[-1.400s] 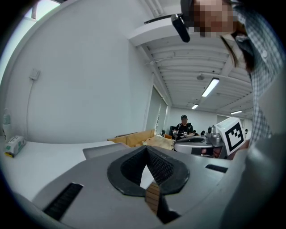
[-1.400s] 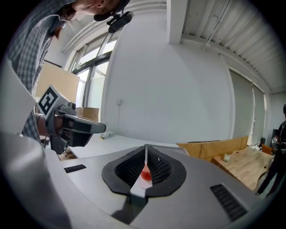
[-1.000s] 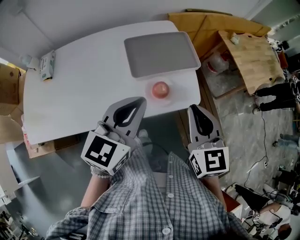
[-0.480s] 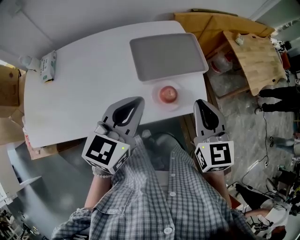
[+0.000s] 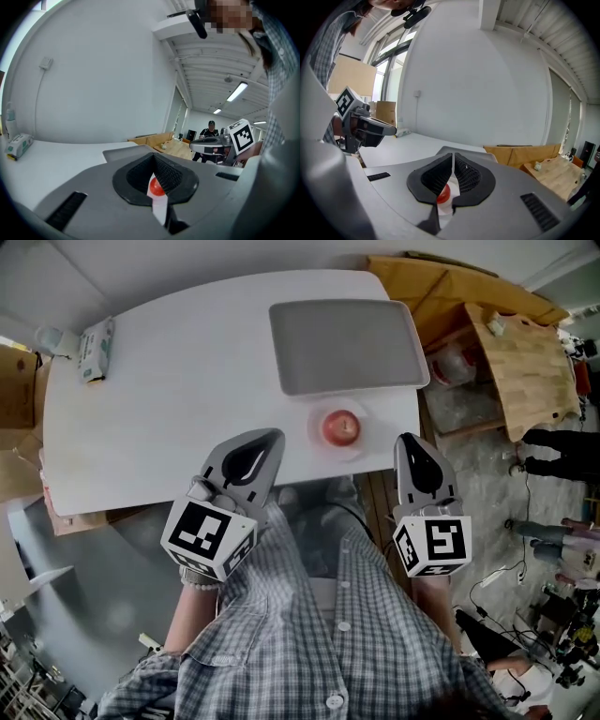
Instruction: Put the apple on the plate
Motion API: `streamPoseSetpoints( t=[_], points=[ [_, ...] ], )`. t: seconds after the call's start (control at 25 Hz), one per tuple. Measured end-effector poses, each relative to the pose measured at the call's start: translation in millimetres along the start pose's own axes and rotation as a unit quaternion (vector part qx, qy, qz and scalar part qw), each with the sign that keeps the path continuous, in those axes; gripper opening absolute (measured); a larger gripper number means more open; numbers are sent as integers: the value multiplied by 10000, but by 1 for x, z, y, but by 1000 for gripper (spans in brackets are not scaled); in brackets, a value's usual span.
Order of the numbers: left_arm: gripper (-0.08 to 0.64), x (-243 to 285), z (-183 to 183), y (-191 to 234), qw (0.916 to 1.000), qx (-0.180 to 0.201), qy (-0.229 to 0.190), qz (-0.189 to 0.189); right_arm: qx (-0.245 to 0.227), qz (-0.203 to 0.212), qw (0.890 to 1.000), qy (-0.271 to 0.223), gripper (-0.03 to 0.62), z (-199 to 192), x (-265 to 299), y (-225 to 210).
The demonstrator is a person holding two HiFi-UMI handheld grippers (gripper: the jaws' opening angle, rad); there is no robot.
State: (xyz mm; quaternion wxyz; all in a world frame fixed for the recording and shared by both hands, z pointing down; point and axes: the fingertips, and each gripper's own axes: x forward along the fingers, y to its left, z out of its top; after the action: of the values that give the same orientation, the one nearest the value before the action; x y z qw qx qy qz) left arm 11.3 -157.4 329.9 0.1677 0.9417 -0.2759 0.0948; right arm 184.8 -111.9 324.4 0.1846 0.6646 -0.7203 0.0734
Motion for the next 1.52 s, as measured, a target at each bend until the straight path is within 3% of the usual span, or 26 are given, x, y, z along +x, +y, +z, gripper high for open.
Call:
streamPoseSetpoints(
  t=[0.64,0.84,1.16,1.52],
  points=[
    [9,49,-44,16,9909,-721,609,961,-116,1027,9927,616,31,-38,69,-31],
    [9,58,-68,19,9855,-1042,920,976,-47,1246,9884,868,31,-61,86,-31],
    [10,77,-113,25,9746,-1328,1575,875,-355,1351,9779,1557,31,-110,106,-32],
    [11,96,-155,21,9593,-1749,2080,765,35,1613,9593,2318,32,-161,115,-30]
  ],
)
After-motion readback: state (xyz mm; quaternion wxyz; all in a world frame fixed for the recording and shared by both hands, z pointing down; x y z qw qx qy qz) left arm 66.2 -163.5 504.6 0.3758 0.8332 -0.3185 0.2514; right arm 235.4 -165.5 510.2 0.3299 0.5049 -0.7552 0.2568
